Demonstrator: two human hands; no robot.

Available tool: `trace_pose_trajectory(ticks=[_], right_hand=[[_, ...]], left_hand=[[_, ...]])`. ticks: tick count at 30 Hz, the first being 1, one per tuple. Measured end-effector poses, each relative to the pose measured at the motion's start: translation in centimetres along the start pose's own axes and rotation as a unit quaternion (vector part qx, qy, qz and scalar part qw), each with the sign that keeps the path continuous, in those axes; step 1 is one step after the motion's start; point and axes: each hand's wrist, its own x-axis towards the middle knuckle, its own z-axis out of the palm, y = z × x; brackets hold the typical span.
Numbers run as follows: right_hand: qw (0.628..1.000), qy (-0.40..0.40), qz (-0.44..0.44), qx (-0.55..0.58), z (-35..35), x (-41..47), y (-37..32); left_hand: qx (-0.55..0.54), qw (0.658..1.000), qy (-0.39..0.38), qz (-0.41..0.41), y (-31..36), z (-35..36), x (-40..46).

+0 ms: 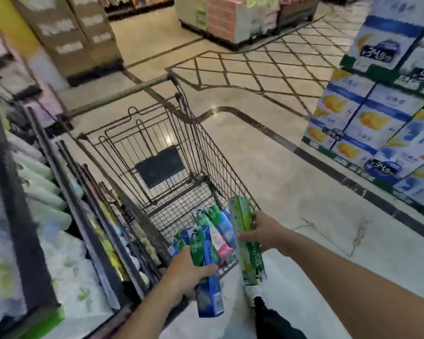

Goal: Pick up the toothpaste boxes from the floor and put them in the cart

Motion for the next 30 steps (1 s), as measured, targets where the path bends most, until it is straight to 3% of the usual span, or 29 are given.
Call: trace_pose_trajectory(ticks=[7, 14, 22, 30], right_hand=[[0.989, -0.047, 0.010, -0.136, 0.1, 12.4, -1.3], [0.975, -0.111, 0.021, -0.191, 1.6, 19.6, 1.6], [0.966, -0.145, 0.015, -0.212, 2.9, 24.6, 3.1], [0.943, -0.109, -0.034, -0.312, 6.9, 26.2, 1.4]], left_hand=[[-0.034, 0.991, 0.070, -0.105, 0.5, 1.9, 8.4], [0.034, 0.975, 0.118, -0.184, 0.1, 2.6, 17.5], [0.183, 0.952, 0.156, -0.189, -2.1, 4.5, 24.5], [0.091, 0.967, 0.161, -0.174, -4.8, 6.0, 23.2]])
